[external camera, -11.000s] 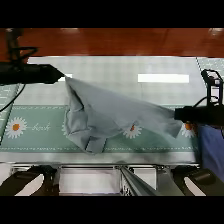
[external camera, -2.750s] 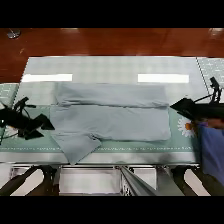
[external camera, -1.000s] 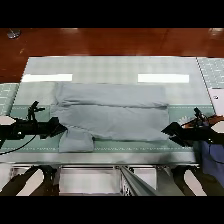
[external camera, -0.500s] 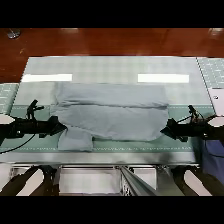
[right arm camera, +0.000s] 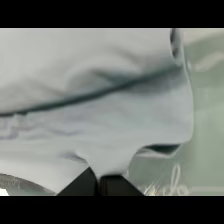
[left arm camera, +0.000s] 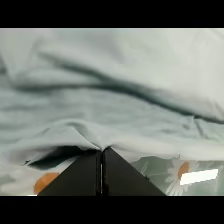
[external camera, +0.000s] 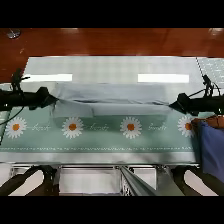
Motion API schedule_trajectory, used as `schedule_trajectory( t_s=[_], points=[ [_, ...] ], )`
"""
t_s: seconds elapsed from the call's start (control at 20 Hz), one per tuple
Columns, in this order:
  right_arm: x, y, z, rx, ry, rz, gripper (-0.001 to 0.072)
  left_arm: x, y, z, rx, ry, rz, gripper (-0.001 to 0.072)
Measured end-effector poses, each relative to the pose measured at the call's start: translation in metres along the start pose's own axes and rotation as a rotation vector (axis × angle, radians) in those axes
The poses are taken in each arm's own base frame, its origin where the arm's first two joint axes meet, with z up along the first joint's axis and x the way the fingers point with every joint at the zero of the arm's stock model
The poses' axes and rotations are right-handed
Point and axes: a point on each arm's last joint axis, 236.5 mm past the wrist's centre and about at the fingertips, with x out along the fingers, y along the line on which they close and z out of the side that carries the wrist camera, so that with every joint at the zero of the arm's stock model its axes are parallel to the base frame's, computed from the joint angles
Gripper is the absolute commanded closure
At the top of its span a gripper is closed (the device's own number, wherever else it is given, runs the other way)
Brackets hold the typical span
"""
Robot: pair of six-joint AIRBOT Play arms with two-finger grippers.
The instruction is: Fold the shirts.
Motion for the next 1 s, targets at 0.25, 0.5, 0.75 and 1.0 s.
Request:
schedule_trajectory(
  t_s=[0.25, 0.5, 0.75, 1.0],
  points=[
    [0.024, 0.015, 0.056, -0.017, -0.006, 0.005, 0.0695, 0.032, -0.014, 0.049, 0.019, 0.045, -0.014, 0.0682],
    [0.052, 0.017, 0.097, 0.005, 0.011, 0.024, 0.0416, 0.066, -0.004, 0.072, -0.011, 0.099, -0.01, 0.0552],
    [0.052, 0.006, 0.121, 0.007, 0.023, 0.043, 0.0091, 0.066, 0.014, 0.082, -0.009, 0.127, 0.03, 0.0008],
    [0.037, -0.047, 0.126, 0.079, 0.058, -0.038, 0.0092, 0.029, 0.037, 0.083, -0.01, 0.143, 0.12, 0.0008]
  ],
)
